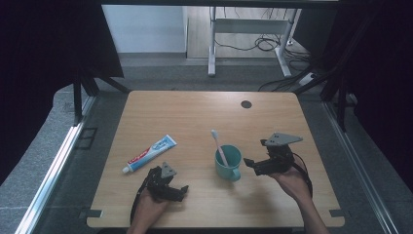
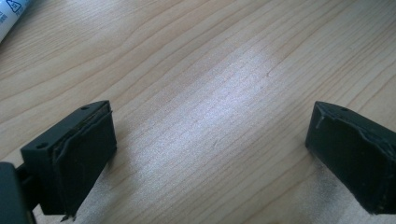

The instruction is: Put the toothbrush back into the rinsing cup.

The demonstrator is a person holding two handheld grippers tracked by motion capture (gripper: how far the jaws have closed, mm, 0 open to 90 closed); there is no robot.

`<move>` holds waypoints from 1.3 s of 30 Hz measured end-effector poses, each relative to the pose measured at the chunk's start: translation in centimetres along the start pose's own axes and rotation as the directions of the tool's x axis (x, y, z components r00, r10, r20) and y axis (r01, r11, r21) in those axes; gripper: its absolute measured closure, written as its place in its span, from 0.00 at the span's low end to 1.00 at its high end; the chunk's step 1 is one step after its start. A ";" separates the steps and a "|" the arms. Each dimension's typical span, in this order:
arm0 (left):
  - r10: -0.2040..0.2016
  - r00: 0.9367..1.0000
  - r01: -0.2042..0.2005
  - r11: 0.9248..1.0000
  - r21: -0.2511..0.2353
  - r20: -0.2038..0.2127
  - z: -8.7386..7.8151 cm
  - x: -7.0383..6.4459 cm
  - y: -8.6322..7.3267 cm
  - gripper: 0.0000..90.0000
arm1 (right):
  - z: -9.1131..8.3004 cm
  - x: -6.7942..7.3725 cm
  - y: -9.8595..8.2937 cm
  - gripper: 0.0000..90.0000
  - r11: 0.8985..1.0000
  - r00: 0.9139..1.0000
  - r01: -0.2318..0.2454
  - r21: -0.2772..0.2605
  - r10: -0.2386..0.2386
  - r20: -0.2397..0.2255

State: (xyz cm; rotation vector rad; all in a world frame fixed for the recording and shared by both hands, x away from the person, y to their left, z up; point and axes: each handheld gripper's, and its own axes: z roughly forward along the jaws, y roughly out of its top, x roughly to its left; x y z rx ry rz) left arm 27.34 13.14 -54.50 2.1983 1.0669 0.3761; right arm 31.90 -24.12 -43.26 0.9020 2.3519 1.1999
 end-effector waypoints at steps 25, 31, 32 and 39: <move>-0.002 1.000 0.002 1.000 0.002 0.001 0.0 0.0 0.0 0.02 | -0.4 -0.4 -5.0 0.03 0.998 0.998 -0.052 0.034 0.050 0.039; -0.002 1.000 0.002 1.000 0.002 0.002 0.0 0.0 0.0 0.02 | 0.1 -0.3 -6.3 0.03 0.997 0.998 -0.057 0.049 0.055 0.040; -0.002 1.000 0.002 1.000 0.003 0.002 0.0 0.0 0.0 0.02 | 0.3 -0.3 -6.5 0.03 0.997 0.998 -0.059 0.051 0.057 0.035; -0.002 1.000 0.002 1.000 0.003 0.002 0.0 0.0 0.0 0.02 | 0.8 -0.1 -7.8 0.03 0.996 0.998 -0.061 0.069 0.059 0.029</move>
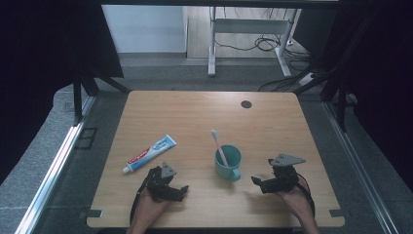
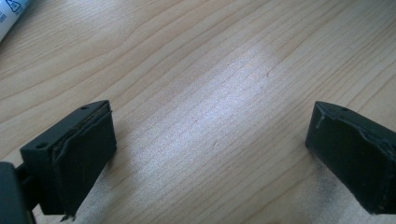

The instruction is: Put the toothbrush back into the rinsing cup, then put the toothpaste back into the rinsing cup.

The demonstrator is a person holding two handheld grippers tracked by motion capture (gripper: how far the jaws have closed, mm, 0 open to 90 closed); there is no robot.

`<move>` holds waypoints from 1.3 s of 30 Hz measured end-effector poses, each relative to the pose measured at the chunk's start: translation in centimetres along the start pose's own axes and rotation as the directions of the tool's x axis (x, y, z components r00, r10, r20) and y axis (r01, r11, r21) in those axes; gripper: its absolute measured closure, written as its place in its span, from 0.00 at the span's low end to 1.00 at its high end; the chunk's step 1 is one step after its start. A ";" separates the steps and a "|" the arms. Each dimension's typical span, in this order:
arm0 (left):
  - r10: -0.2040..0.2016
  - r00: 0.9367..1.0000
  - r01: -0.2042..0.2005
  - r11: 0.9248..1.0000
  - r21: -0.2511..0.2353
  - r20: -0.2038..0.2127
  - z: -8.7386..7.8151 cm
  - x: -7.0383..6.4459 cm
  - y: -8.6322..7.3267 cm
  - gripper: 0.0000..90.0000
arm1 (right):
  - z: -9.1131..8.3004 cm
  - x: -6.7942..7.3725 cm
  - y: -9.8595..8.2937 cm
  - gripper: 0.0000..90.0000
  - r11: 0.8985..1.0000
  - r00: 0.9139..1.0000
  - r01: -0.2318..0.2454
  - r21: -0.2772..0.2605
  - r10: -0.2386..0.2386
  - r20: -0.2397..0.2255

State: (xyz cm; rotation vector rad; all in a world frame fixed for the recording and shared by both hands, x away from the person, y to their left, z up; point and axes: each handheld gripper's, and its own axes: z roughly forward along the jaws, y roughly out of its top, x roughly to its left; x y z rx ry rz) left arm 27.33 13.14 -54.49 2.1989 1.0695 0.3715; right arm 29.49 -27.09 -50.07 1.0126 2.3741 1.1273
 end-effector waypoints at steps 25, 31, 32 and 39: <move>0.013 1.000 -0.013 1.000 -0.023 0.007 -0.6 0.0 0.5 0.02 | 1.5 0.1 -2.8 0.04 0.996 1.000 -0.016 0.086 0.016 -0.006; 0.012 1.000 -0.011 0.999 -0.037 0.014 -1.0 0.2 0.8 0.03 | 1.6 0.0 -3.3 0.04 0.995 1.000 -0.017 0.095 0.017 0.003; 0.012 1.000 -0.012 0.999 -0.035 0.014 -1.0 0.2 0.8 0.03 | 1.6 -0.1 -3.4 0.04 0.995 1.000 -0.015 0.097 0.015 0.004; 0.030 0.999 -0.029 0.999 -0.024 0.015 -1.2 0.3 1.1 0.03 | 1.7 -0.3 -3.9 0.04 0.995 1.000 -0.005 0.102 0.004 0.013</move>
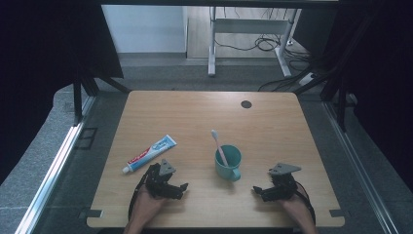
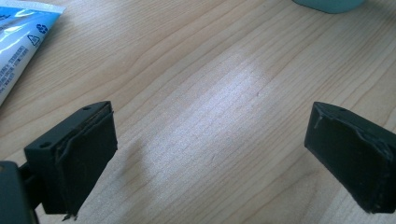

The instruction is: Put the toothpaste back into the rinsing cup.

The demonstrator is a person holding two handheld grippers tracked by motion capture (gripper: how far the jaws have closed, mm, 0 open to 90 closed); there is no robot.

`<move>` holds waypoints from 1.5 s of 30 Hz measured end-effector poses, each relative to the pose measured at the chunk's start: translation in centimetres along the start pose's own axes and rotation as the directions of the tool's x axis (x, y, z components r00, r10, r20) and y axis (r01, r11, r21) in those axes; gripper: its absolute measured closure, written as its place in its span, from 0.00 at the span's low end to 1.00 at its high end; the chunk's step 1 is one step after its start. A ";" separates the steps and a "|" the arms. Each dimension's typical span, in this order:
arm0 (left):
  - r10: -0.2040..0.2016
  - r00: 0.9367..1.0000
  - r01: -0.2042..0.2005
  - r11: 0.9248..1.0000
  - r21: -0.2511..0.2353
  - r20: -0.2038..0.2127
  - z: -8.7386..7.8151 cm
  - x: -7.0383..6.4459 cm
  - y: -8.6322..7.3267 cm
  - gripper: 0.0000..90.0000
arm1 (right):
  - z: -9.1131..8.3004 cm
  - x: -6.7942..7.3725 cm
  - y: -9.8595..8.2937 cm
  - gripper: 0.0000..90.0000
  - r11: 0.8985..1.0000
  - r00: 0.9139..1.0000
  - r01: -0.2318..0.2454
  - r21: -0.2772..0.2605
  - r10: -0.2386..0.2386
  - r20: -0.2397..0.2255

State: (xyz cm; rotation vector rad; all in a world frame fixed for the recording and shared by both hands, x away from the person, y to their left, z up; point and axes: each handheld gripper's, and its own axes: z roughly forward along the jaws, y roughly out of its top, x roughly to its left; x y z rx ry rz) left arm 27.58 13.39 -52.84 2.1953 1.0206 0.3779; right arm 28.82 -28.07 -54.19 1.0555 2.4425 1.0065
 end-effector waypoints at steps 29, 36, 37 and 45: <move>0.051 0.999 -0.053 0.991 0.125 0.017 -0.6 3.2 3.1 0.06 | -0.1 0.0 -0.2 0.06 1.000 1.000 -0.003 -0.015 0.003 0.008; 0.104 0.995 -0.103 0.980 0.172 0.007 -1.0 4.1 4.0 0.08 | -0.1 -0.1 -0.2 0.07 1.000 1.000 -0.005 -0.016 0.006 0.009; 0.112 0.994 -0.111 0.977 0.181 0.005 -1.0 4.2 4.0 0.08 | -0.1 -0.1 -0.2 0.07 1.000 1.000 -0.006 -0.017 0.006 0.009; 0.106 0.994 -0.099 0.970 0.220 -0.019 -2.6 6.4 4.4 0.15 | -0.1 -0.1 -0.2 0.07 1.000 1.000 -0.007 -0.017 0.007 0.009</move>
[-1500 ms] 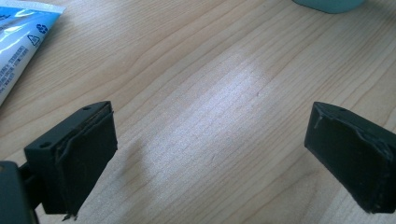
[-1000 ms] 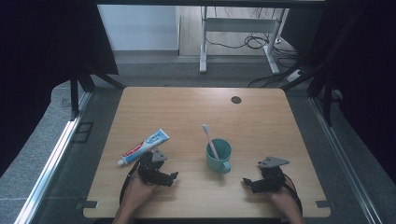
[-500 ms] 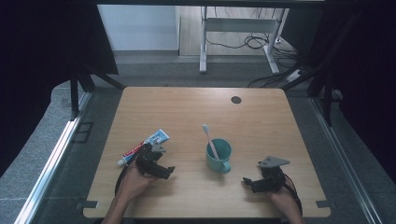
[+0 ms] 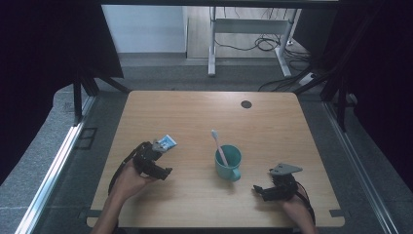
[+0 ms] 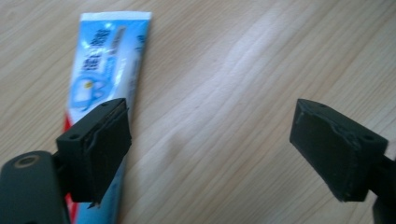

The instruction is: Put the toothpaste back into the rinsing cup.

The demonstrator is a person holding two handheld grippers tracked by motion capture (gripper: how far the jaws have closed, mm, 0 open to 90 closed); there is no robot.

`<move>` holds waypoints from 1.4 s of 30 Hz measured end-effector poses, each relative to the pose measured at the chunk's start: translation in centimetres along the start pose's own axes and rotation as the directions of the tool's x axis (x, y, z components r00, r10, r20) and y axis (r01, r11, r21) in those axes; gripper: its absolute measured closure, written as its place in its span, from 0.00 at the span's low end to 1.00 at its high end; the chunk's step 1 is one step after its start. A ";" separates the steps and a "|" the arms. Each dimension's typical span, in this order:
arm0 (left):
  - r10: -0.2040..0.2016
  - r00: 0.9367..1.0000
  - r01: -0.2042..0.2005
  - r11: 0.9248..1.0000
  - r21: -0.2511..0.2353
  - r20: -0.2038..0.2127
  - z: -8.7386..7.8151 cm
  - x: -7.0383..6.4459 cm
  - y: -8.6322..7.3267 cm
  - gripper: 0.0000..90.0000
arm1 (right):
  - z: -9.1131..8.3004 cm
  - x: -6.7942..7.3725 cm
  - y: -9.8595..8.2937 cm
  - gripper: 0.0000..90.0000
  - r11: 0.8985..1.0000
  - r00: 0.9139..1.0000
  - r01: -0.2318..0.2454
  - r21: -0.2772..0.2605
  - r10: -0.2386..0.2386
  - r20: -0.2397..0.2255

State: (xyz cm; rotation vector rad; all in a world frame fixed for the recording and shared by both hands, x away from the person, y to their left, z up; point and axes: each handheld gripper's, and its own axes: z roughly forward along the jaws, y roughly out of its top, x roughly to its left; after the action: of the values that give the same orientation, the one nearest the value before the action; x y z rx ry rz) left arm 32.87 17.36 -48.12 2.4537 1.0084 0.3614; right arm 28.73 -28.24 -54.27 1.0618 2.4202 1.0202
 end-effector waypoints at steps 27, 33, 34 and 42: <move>-0.006 1.000 0.006 0.971 0.238 -0.002 1.5 5.4 0.8 0.24 | 0.0 0.0 0.0 0.08 1.000 1.000 0.000 0.001 0.000 0.002; 0.009 1.000 -0.009 0.959 0.282 0.001 2.2 5.9 1.6 0.28 | 0.0 0.0 0.0 0.08 1.000 1.000 0.000 0.001 0.000 0.002; 0.013 1.000 -0.013 0.957 0.291 0.004 2.3 6.0 1.7 0.28 | 0.0 0.0 0.0 0.08 1.000 1.000 0.000 0.001 0.000 0.002; 0.002 1.000 -0.008 0.943 0.334 0.017 3.2 6.4 2.4 0.38 | 0.0 0.0 0.0 0.08 1.000 1.000 0.000 0.001 0.000 0.002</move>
State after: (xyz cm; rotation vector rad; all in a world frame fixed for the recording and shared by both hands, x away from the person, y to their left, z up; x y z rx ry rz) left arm 40.04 19.48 -49.26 2.7546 1.1359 0.1820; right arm 28.74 -28.26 -54.25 1.0621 2.4195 1.0180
